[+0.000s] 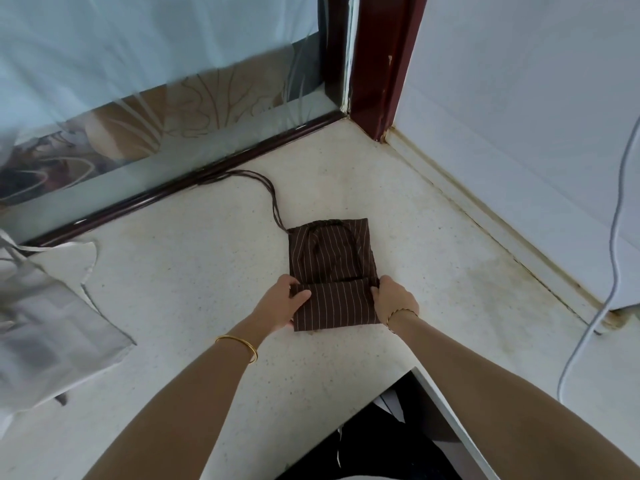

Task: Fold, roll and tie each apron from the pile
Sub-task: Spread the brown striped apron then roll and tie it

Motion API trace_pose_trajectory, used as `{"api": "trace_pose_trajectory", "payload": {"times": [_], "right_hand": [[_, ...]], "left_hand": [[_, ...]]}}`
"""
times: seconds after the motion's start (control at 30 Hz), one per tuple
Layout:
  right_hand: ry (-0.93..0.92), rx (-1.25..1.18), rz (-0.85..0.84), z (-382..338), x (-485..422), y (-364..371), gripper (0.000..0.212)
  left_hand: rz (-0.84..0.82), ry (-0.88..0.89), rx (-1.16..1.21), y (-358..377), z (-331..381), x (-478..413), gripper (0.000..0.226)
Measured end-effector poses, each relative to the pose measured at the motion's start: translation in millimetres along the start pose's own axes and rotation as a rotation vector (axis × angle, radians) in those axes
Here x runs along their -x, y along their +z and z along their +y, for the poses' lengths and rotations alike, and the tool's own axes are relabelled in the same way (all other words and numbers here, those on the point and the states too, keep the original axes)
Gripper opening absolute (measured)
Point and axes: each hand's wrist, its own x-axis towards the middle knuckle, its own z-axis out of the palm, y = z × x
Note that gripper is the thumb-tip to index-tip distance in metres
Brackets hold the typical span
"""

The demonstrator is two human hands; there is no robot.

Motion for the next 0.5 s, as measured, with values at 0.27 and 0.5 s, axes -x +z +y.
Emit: {"api": "trace_pose_trajectory", "payload": {"times": [0.27, 0.5], "right_hand": [[-0.042, 0.035, 0.181, -4.7, -0.2, 8.1, 0.008], [-0.510, 0.306, 0.360, 6.2, 0.1, 9.2, 0.030]], "left_hand": [[0.040, 0.115, -0.139, 5.8, -2.4, -7.6, 0.045], [0.262, 0.463, -0.645, 6.8, -0.5, -5.2, 0.029]]}}
